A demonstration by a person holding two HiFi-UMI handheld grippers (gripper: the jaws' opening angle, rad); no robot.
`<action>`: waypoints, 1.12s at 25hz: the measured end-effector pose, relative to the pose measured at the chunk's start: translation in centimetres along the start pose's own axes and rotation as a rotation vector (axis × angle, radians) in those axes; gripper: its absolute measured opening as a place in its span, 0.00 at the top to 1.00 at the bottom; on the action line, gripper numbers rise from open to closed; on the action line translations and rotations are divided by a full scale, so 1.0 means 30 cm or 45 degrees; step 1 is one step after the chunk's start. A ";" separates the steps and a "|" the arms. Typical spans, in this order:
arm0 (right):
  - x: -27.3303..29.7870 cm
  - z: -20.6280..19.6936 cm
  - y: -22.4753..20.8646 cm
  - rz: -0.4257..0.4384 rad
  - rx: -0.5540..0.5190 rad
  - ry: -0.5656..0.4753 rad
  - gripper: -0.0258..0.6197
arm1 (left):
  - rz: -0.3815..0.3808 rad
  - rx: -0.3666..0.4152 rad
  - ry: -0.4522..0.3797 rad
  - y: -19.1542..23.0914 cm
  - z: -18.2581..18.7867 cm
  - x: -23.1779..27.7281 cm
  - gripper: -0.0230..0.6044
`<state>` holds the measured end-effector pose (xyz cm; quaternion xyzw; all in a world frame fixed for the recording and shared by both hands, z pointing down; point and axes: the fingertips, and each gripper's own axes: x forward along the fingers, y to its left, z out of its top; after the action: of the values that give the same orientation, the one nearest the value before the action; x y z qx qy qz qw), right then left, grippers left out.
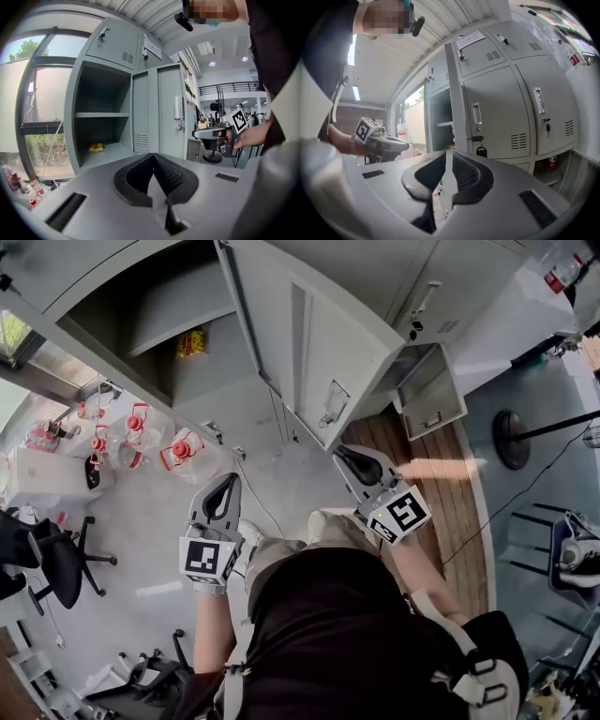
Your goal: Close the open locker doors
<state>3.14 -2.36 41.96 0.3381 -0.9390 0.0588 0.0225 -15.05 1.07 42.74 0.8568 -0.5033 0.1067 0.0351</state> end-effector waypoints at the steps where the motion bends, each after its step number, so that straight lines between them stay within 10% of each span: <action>1: -0.002 0.002 -0.008 -0.029 0.003 -0.002 0.89 | -0.025 0.011 -0.008 0.006 0.012 0.013 0.95; 15: 0.003 -0.014 -0.079 -0.362 0.039 -0.003 0.73 | -0.261 0.061 -0.010 0.099 0.035 0.090 0.95; 28: 0.070 -0.013 -0.067 -0.384 0.036 0.018 0.72 | -0.272 0.021 0.021 0.181 0.004 0.054 0.95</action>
<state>2.80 -5.18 42.71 0.4751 -0.8765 0.0705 0.0328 -18.98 -3.01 42.73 0.9049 -0.4078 0.1137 0.0434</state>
